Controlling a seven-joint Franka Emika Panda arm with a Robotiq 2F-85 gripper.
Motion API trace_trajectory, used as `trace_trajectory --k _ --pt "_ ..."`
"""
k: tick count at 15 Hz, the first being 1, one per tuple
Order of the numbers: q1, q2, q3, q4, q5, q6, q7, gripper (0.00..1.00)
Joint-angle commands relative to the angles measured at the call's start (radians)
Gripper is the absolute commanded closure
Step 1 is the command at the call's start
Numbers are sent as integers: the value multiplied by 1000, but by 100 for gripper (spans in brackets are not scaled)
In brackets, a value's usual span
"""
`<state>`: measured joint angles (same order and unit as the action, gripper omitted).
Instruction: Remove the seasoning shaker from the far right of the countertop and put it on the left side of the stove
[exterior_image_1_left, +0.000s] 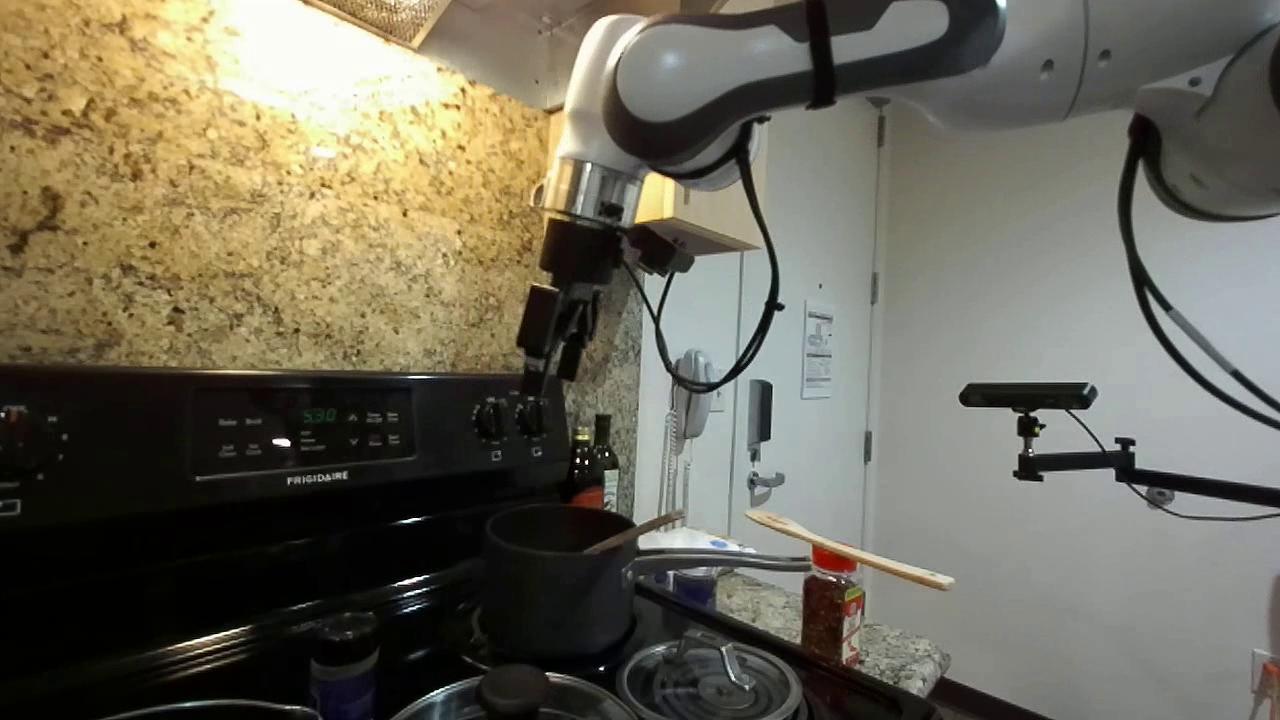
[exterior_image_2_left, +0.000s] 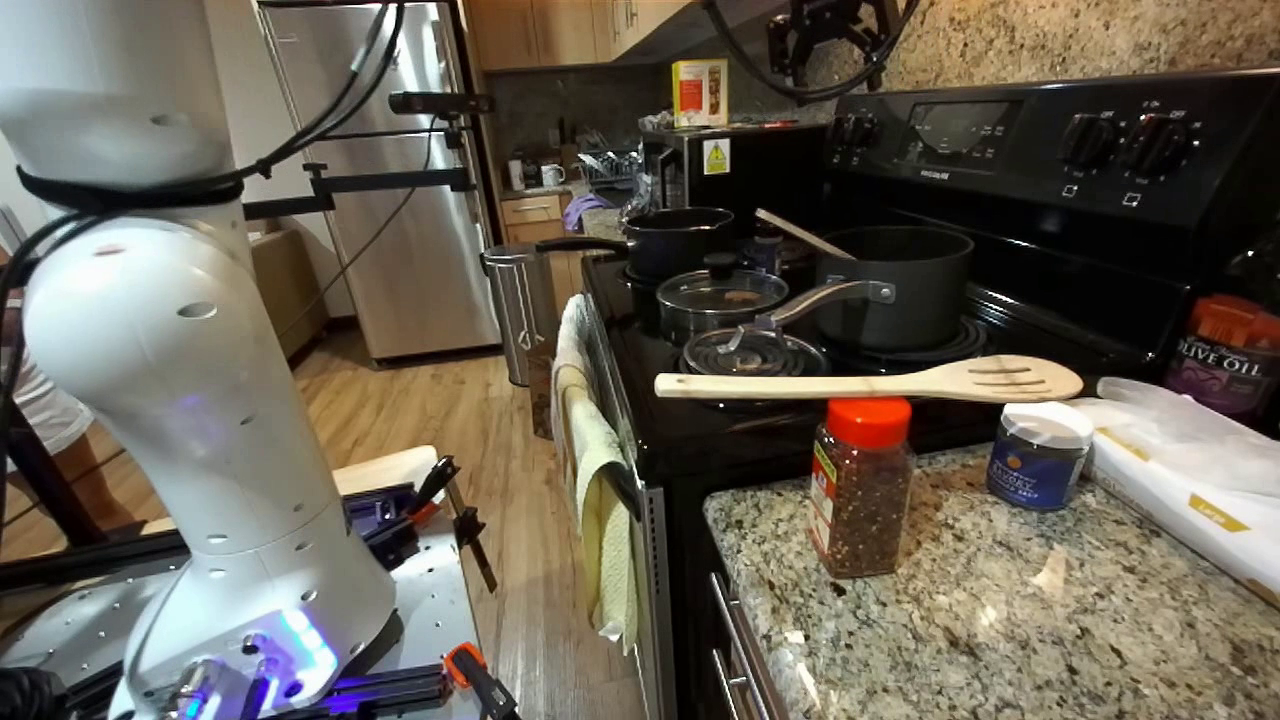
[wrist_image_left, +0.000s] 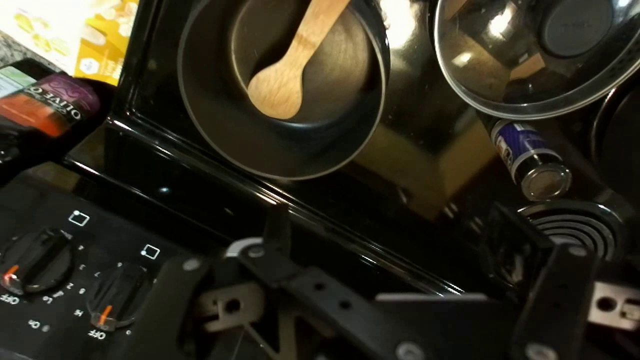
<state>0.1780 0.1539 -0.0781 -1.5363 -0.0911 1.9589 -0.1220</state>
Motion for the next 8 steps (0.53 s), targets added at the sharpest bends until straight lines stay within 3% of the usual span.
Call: trace_trajectory --k 1,8 --pt "-64 -203 48 -242 28 45 31 0" --pt "-118 -565 33 -611 148 -106 2 0"
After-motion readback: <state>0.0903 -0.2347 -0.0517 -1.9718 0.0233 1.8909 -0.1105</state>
